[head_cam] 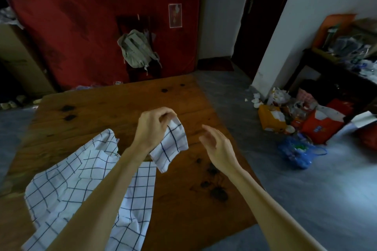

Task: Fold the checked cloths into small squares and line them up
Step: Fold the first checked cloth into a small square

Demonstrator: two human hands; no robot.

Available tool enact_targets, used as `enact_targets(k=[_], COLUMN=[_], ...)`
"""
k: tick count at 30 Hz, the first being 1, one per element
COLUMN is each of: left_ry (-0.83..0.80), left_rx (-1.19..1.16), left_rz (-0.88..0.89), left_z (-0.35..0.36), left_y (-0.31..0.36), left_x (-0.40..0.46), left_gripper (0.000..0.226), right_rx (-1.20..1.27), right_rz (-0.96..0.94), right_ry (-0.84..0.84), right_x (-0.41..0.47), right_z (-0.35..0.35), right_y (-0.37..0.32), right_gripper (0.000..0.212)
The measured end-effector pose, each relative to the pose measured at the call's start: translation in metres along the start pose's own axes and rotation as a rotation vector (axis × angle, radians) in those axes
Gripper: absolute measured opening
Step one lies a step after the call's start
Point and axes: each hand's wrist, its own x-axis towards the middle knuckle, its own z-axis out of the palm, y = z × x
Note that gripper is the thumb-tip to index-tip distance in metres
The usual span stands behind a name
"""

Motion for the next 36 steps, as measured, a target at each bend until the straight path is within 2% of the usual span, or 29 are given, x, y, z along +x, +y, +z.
enact_targets(k=[2, 5, 8, 10, 12, 14, 18, 23, 27, 30, 36], left_ry=[-0.079, -0.148, -0.177, -0.172, -0.226, -0.284, -0.387, -0.281, -0.229, -0.178, -0.327], left_rx=[-0.032, -0.098, -0.193, -0.287, -0.470, -0.640, -0.665, -0.692, -0.600, -0.583, -0.590], left_rz=[0.029, 0.086, 0.071, -0.039, -0.265, -0.434, -0.485, -0.569, -0.567, -0.529, -0.466], left_z=[0.012, 0.025, 0.030, 0.030, 0.030, 0.036, 0.069, 0.126, 0.188, 0.234, 0.327], left_y=[0.003, 0.006, 0.013, 0.018, 0.025, 0.031, 0.053, 0.106, 0.176, 0.229, 0.332], left_x=[-0.007, -0.013, -0.016, -0.020, -0.029, -0.040, -0.057, -0.066, -0.071, -0.075, -0.073], left_gripper=[0.009, 0.008, 0.011, 0.029, 0.048, 0.057, 0.044, 0.004, 0.004, 0.005, 0.010], right_rx=[0.019, -0.018, -0.017, 0.031, 0.103, 0.190, 0.391, 0.478, 0.553, 0.580, 0.593], right_rz=[0.002, 0.071, 0.123, 0.180, 0.233, 0.294, 0.416, 0.485, 0.472, 0.448, 0.435], right_ry=[-0.053, -0.138, -0.084, -0.026, 0.032, 0.087, 0.126, 0.143, 0.194, 0.217, 0.390], right_x=[0.001, -0.002, -0.013, -0.021, -0.027, -0.032, -0.047, -0.072, -0.106, -0.130, -0.178], right_z=[0.006, 0.010, 0.008, 0.000, -0.011, -0.025, -0.055, -0.102, -0.165, -0.216, -0.333], right_y=[-0.016, -0.022, -0.014, -0.008, -0.001, 0.006, 0.024, 0.061, 0.116, 0.153, 0.220], right_gripper=[0.041, 0.009, 0.021, 0.022, 0.022, 0.019, 0.015, 0.017, 0.014, 0.018, 0.025])
